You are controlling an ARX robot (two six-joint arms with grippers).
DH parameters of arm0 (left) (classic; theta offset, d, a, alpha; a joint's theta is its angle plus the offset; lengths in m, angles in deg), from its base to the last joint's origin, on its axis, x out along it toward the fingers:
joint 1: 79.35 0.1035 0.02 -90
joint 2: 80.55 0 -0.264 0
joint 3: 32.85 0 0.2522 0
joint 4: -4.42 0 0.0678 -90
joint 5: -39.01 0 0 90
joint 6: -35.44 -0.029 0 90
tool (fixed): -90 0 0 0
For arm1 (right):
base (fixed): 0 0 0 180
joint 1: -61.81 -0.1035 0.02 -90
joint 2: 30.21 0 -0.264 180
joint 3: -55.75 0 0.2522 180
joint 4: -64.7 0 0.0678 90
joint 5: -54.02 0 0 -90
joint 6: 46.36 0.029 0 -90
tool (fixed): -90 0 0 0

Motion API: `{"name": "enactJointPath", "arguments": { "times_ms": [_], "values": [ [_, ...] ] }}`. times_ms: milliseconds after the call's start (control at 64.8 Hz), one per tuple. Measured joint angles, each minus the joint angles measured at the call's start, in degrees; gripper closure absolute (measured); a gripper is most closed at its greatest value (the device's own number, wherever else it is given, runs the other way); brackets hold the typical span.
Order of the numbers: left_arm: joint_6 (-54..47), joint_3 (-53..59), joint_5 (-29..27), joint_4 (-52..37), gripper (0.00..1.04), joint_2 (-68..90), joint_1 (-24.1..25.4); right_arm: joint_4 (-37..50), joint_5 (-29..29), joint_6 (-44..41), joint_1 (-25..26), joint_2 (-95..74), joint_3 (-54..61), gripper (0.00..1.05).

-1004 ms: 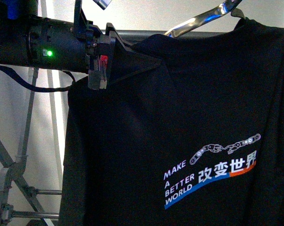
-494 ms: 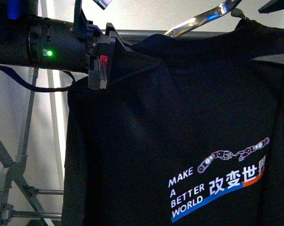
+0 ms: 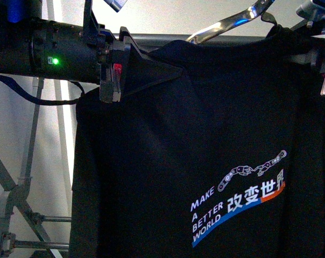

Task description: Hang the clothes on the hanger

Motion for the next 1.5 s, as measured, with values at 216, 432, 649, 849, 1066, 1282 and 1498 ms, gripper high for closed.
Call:
{"name": "enactJointPath", "arguments": {
  "times_ms": [216, 432, 649, 849, 1066, 1282, 1498],
  "values": [
    [0.11, 0.0, -0.11, 0.0, 1.0, 0.0, 0.0, 1.53, -1.44, -1.01, 0.83, 0.07, 0.15, 0.88],
    [0.02, -0.02, 0.2, -0.39, 0.65, -0.28, 0.09, 2.47, -5.79, -2.14, 3.1, 2.75, 5.11, 1.01],
    [21.84, 2.36, -3.04, -26.4, 0.22, 2.21, 0.07, 1.9, -10.03, -2.97, 6.73, 9.29, 12.52, 1.01],
    [56.85, 0.28, -10.56, -40.81, 0.07, 4.15, 2.47, 0.66, -14.29, -6.36, 9.64, 11.76, 18.38, 1.01],
    [69.83, -2.54, -15.91, -40.19, 0.07, 4.11, 5.18, -0.74, -15.5, -9.25, 13.81, 12.79, 23.63, 1.01],
    [56.24, -6.84, -38.49, -17.49, 0.07, 3.69, 6.25, -0.48, -11.45, 1.53, 17.59, 17.81, 26.03, 1.01],
    [40.15, -7.41, -57.92, -0.61, 0.21, 0.07, 10.23, -15.1, -6.38, 6.71, 18.43, 26.01, 26.01, 1.01]
  ]
}}
